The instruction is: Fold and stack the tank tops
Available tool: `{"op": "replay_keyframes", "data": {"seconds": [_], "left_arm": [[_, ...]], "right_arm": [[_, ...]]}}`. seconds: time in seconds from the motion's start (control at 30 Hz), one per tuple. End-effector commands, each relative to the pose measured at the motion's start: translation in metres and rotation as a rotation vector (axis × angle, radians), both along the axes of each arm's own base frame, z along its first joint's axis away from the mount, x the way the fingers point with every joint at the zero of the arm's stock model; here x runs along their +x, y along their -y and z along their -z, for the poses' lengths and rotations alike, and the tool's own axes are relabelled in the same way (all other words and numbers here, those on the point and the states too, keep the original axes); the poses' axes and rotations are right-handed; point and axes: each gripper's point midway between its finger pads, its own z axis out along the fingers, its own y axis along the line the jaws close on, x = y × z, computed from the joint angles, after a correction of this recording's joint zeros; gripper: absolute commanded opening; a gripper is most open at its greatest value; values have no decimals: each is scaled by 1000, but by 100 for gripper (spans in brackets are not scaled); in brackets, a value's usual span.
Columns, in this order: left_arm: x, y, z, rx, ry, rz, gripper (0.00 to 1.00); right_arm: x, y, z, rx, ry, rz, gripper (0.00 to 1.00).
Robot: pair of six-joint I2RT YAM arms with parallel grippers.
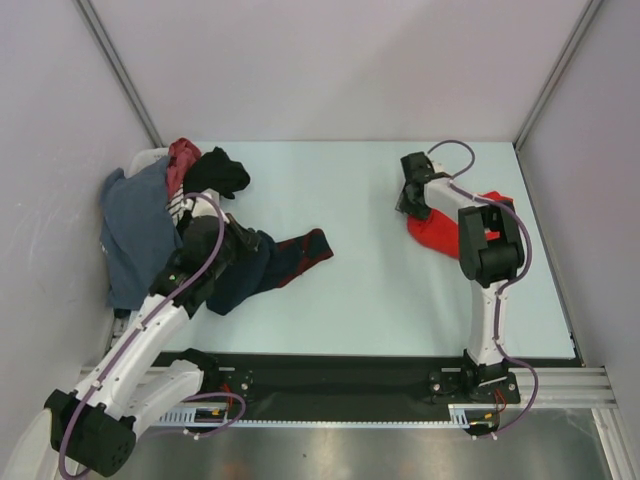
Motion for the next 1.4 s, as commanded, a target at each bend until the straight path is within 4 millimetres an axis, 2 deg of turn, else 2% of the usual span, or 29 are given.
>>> {"op": "replay_keyframes", "data": {"seconds": [0.0,0.17,0.27,0.37,0.4,0.43,0.47,0.5,0.6,0.7,0.8,0.83,0.93,1.0,1.13,1.23,1.37], "left_arm": [[3,17,-2,-25,27,62,0],[-1,42,4,-16,2,140,0],[-2,52,6,-13,-5,165,0],[-3,59,10,-7,-15,185,0],[-3,61,12,-5,-21,190,0],[-3,65,14,-3,-27,199,0],[-4,67,13,-4,-24,205,0],[-3,70,14,-1,-31,213,0],[-3,83,12,9,-37,252,0],[-5,91,9,24,-44,278,0],[-10,94,10,33,-46,285,0],[-10,94,10,36,-43,281,0],[-12,94,9,32,-43,279,0],[-13,96,5,30,-39,283,0],[-16,101,1,31,-30,295,0],[-17,104,0,34,-31,303,0],[-19,106,1,37,-34,306,0]], "right_arm": [[-5,64,4,-84,-60,123,50],[7,100,-4,-61,-57,181,51],[7,116,-2,-64,-70,206,51],[6,144,-7,-40,-67,272,51],[5,142,-9,-22,-63,266,51],[9,130,-21,1,-27,221,54],[11,129,-22,2,-18,211,54],[13,111,-37,-2,13,166,59],[15,85,-53,1,64,71,66],[15,80,-59,31,60,67,65],[10,67,-69,47,76,-2,65],[8,60,-81,40,101,-23,65],[-3,58,-89,25,109,-49,65],[-12,64,-98,36,126,-37,64],[-22,90,-102,-16,140,43,64],[-23,105,-89,-44,107,85,63],[-15,106,-61,-36,68,100,61]]}}
